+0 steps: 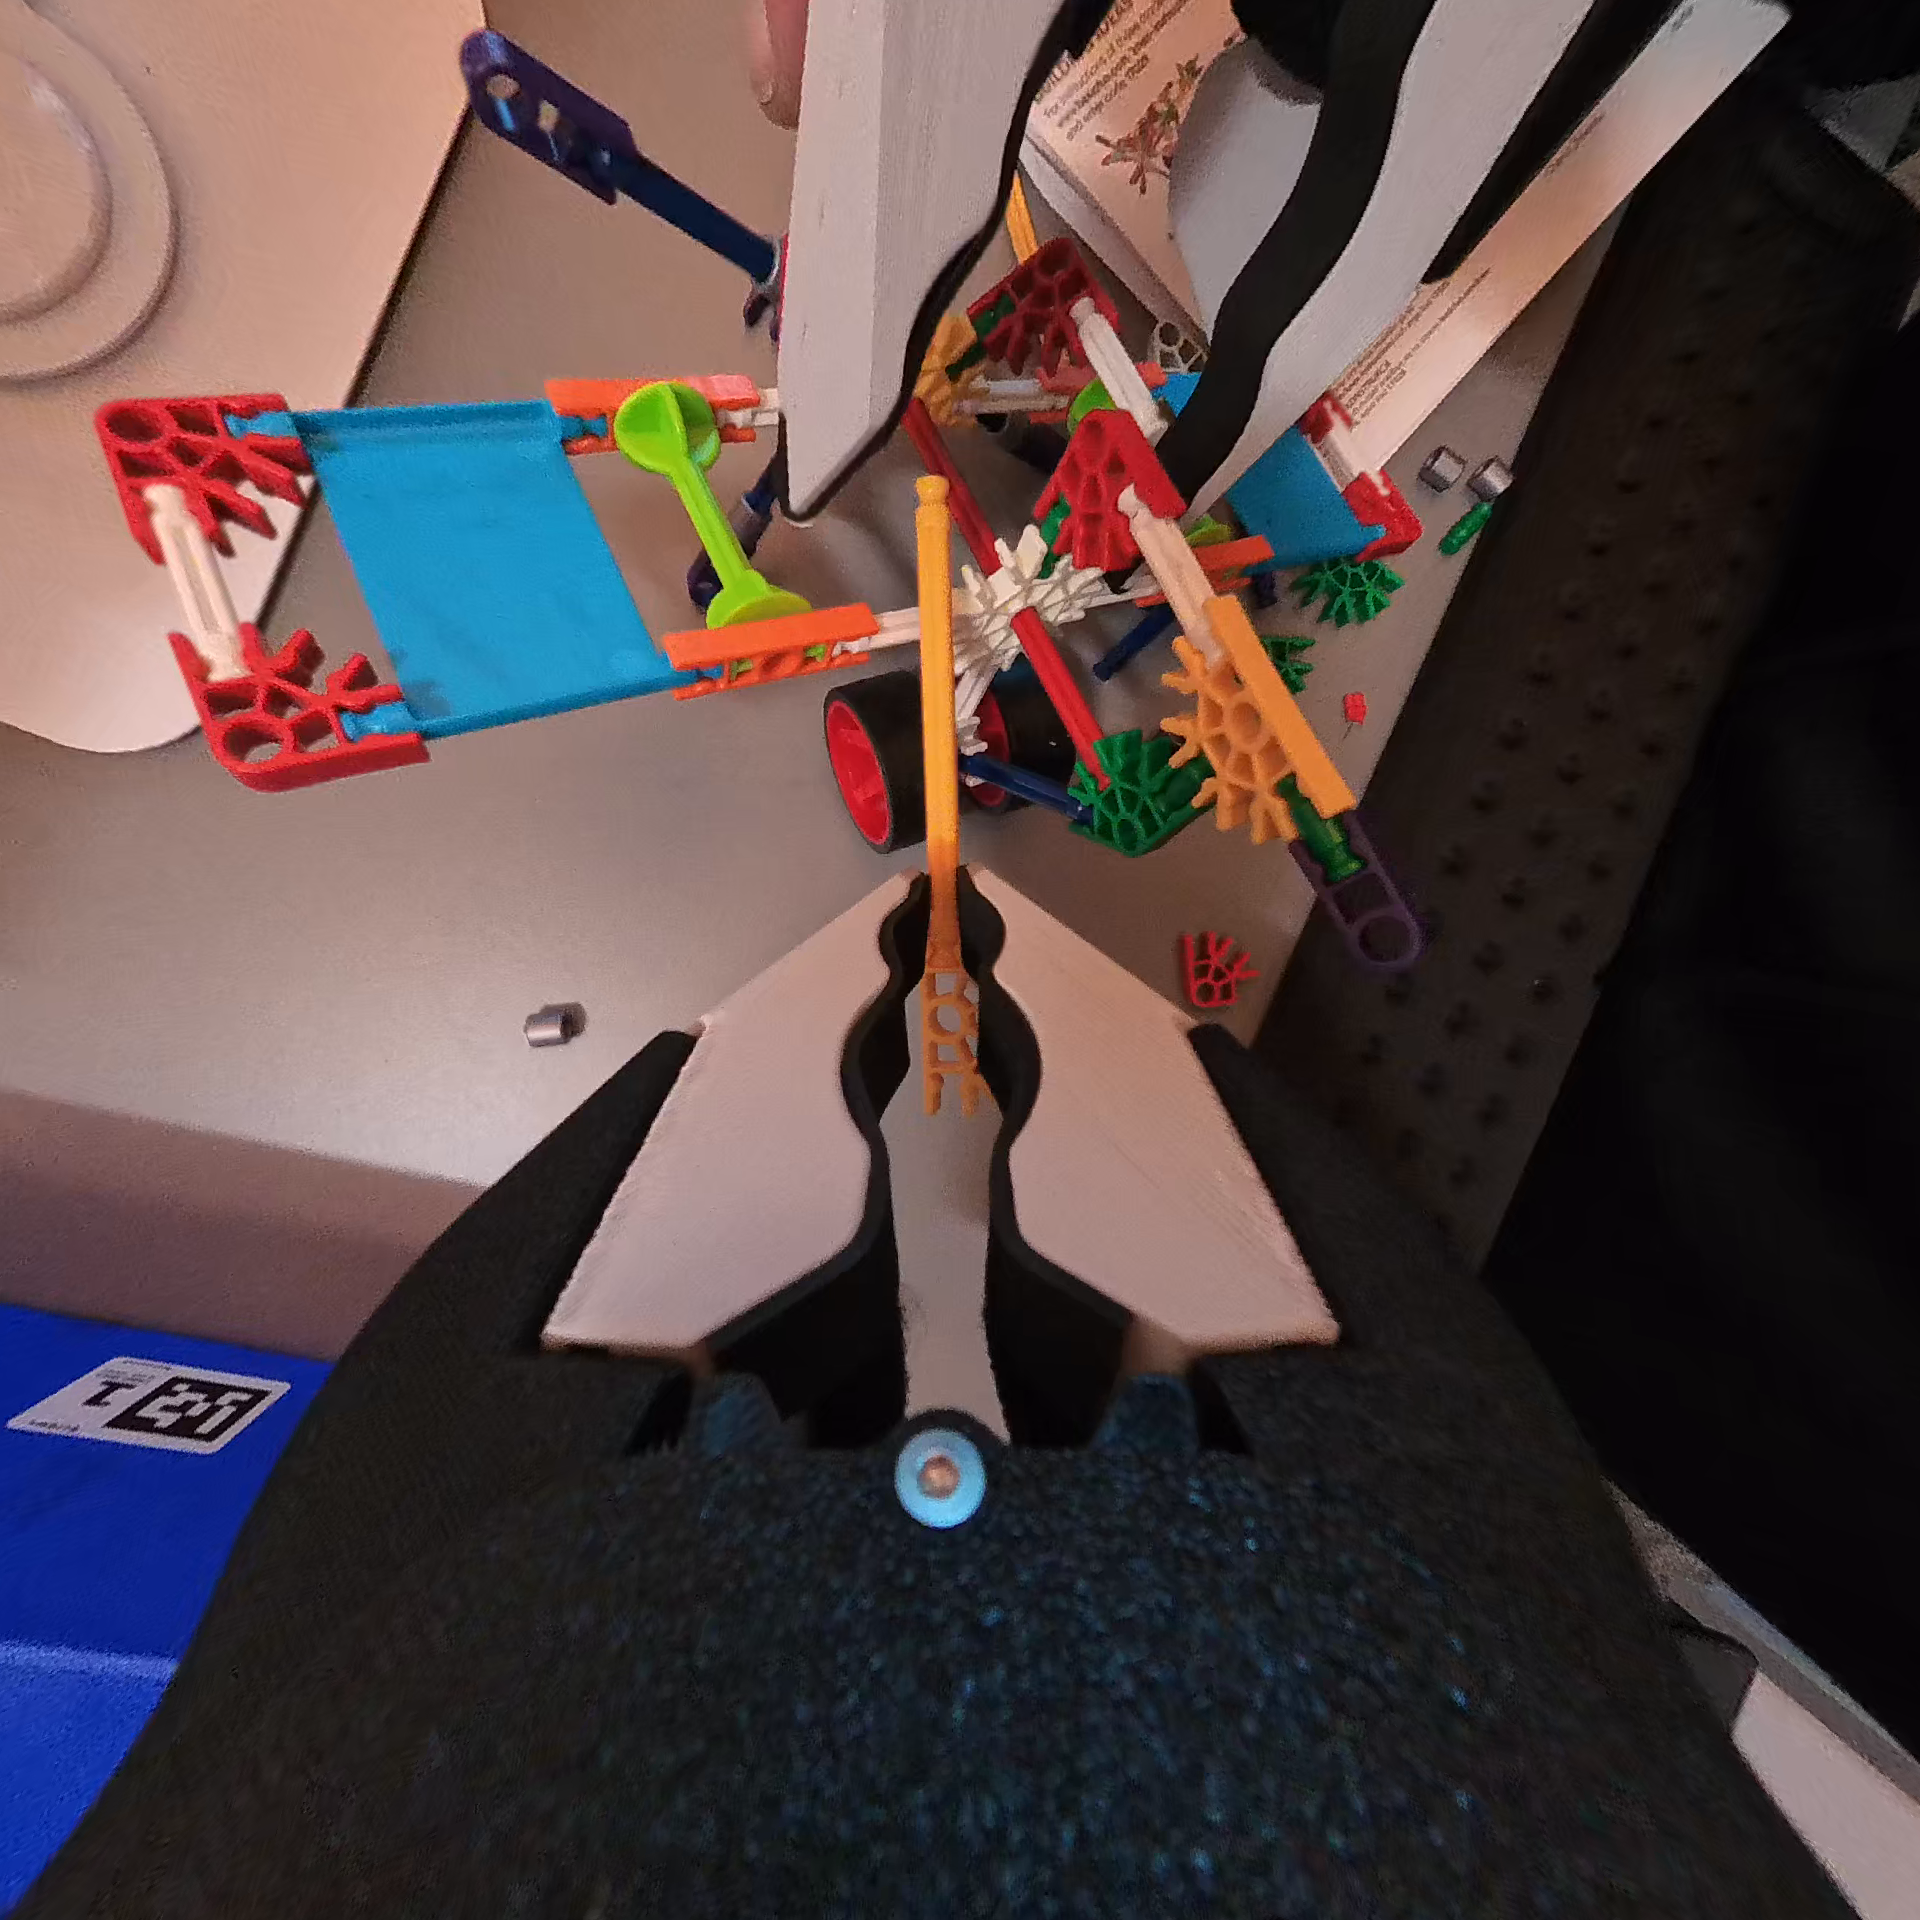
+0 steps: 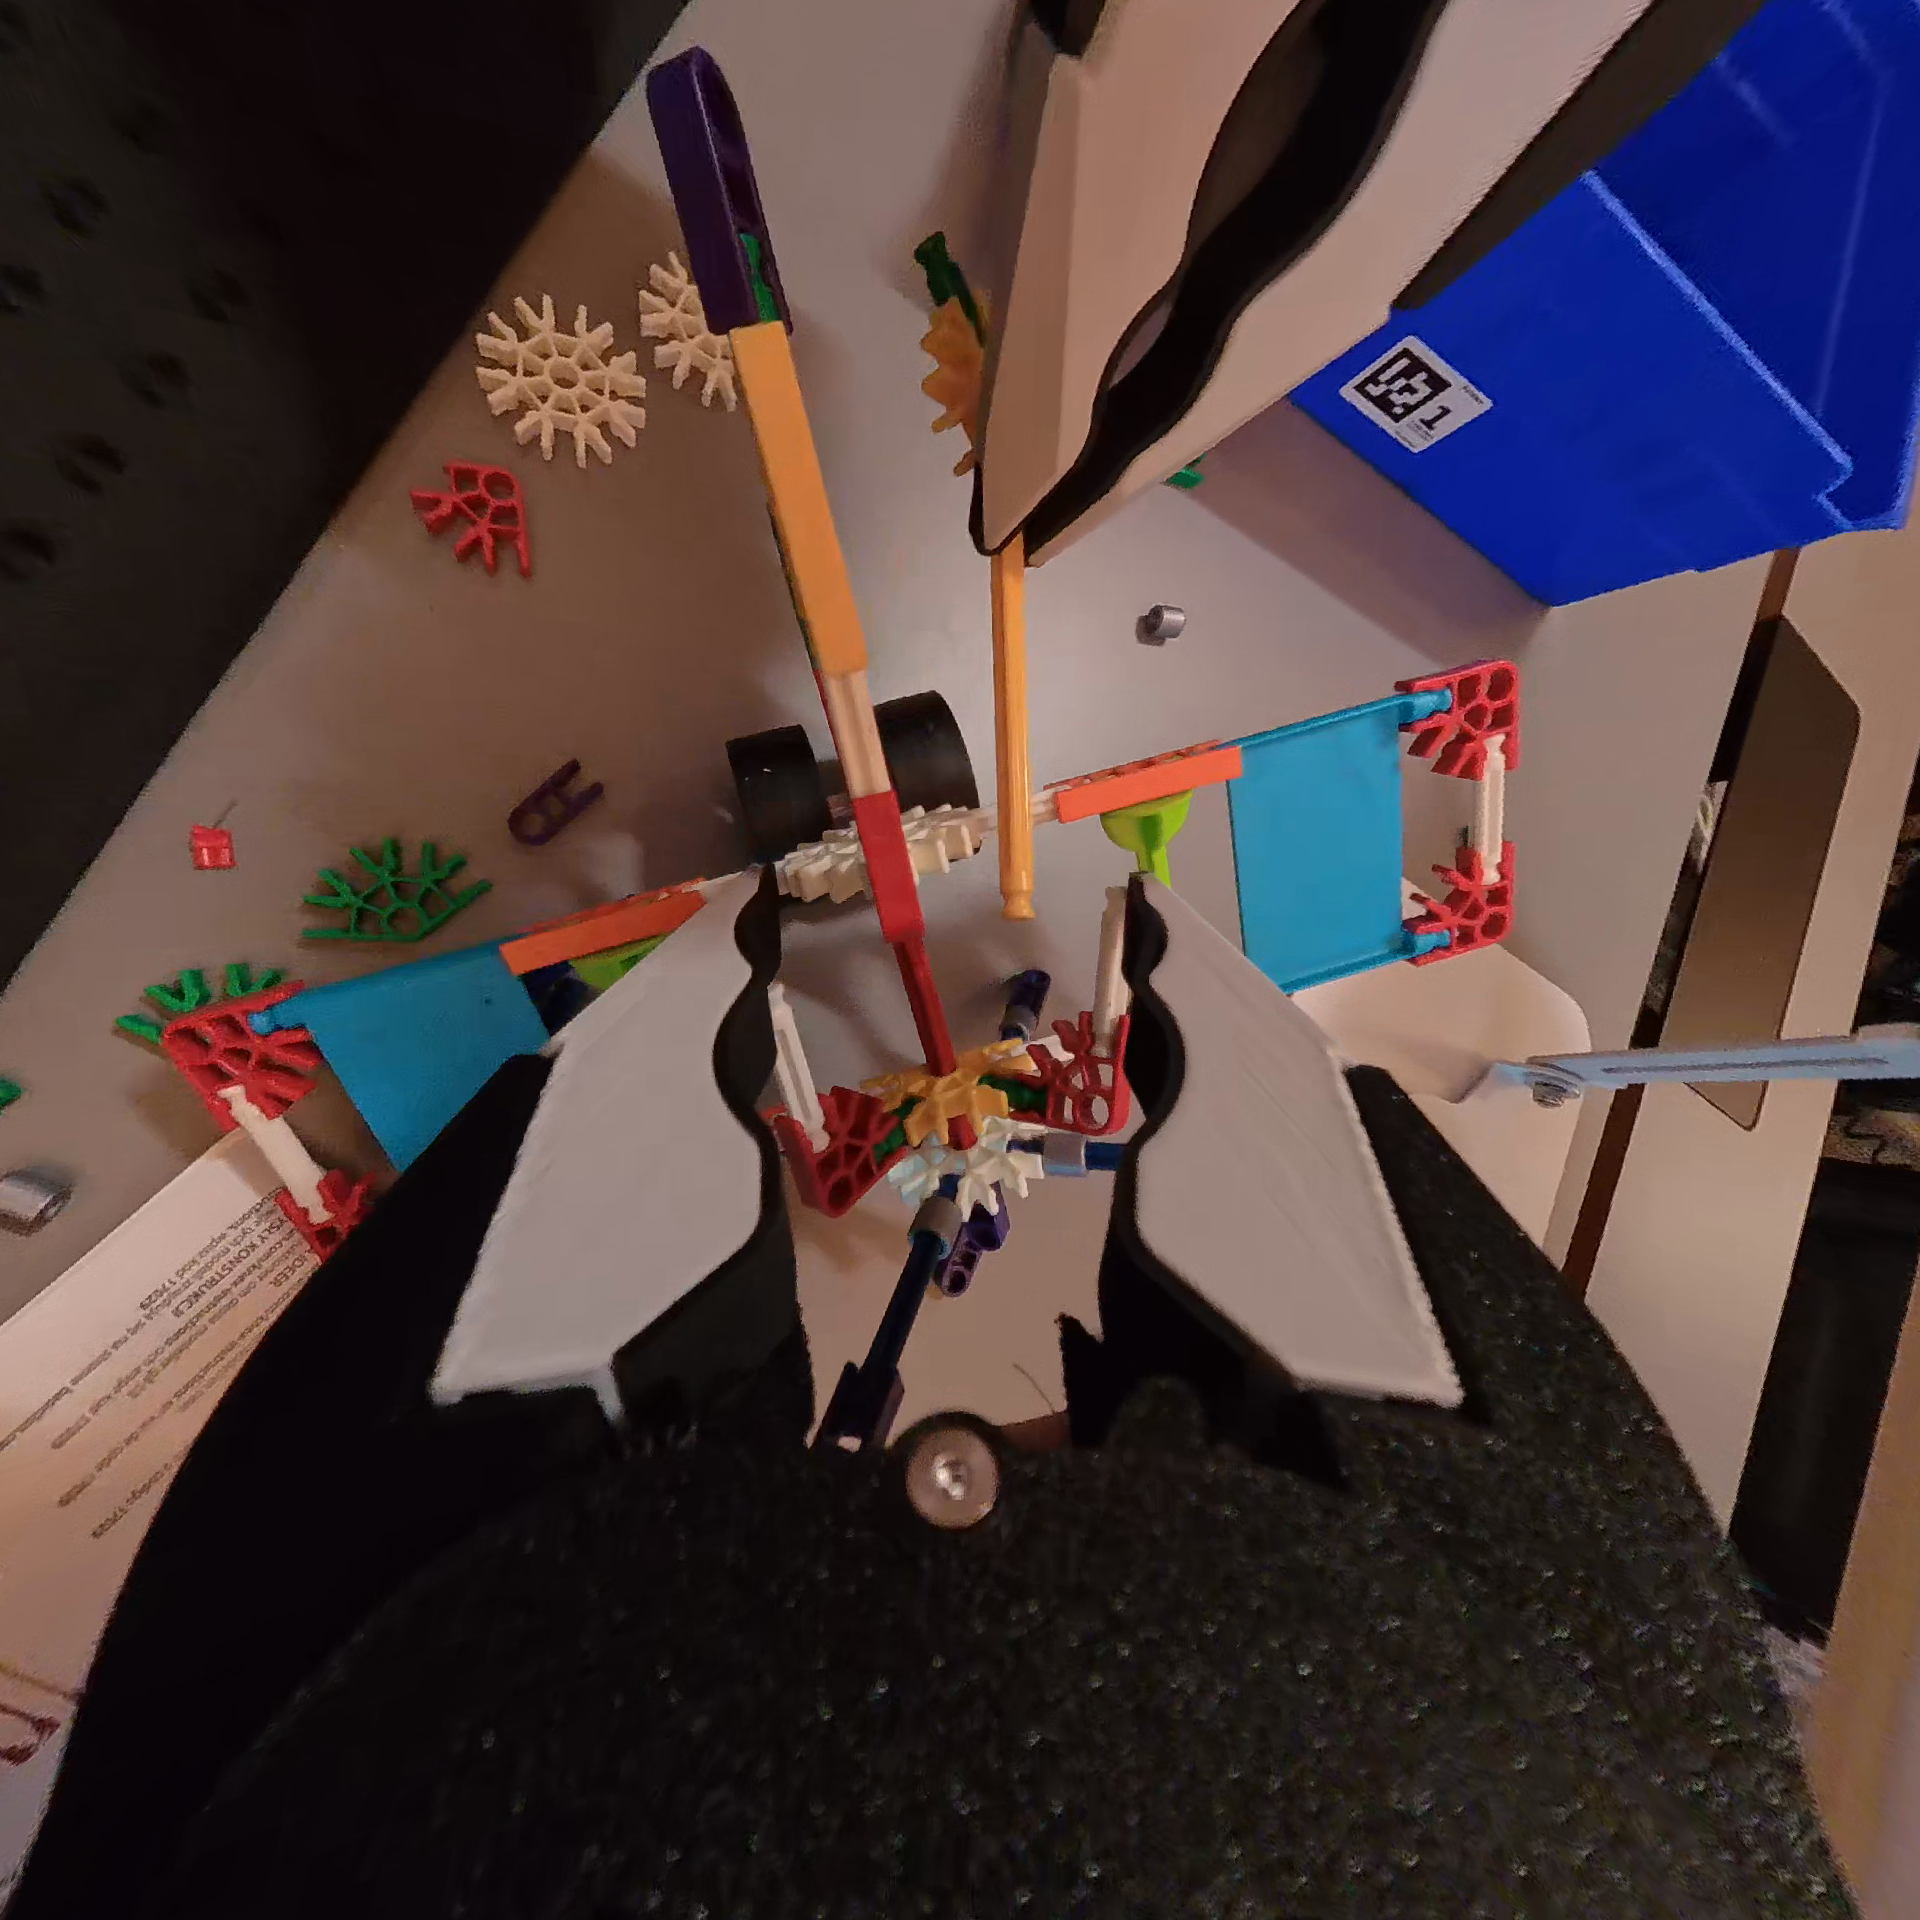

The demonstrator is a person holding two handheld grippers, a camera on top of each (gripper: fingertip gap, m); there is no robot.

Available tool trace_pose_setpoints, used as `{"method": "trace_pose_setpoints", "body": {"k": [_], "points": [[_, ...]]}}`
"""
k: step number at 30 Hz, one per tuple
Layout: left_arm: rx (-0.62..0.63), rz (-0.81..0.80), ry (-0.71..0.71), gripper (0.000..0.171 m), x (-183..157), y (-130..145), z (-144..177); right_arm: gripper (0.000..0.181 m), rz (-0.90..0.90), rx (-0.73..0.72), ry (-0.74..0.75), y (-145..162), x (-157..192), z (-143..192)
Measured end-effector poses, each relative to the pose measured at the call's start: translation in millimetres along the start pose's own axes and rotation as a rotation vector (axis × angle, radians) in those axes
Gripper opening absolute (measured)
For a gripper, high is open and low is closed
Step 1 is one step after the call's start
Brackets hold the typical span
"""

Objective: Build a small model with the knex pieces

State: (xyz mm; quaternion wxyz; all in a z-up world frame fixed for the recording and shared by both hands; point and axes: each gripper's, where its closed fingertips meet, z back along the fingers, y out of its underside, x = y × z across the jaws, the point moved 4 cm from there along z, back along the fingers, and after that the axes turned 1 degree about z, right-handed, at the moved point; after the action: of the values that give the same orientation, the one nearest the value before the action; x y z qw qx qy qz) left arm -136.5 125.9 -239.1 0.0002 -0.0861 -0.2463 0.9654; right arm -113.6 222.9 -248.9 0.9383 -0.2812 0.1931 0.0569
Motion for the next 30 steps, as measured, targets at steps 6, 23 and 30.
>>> {"method": "trace_pose_setpoints", "body": {"k": [6,23,30], "points": [[0.028,-0.017,-0.027,0.005,-6.8,2.7,4.6,0.047,0.072,0.034,0.013,-2.2,-0.7,-2.2],[0.083,0.032,-0.050,0.005,-2.0,10.1,0.6,0.037,0.180,0.070,0.050,-10.4,3.9,-5.5],[0.090,0.036,-0.026,0.005,-4.7,12.8,-2.1,0.037,0.176,0.064,0.041,-12.4,4.4,-7.2]]}}
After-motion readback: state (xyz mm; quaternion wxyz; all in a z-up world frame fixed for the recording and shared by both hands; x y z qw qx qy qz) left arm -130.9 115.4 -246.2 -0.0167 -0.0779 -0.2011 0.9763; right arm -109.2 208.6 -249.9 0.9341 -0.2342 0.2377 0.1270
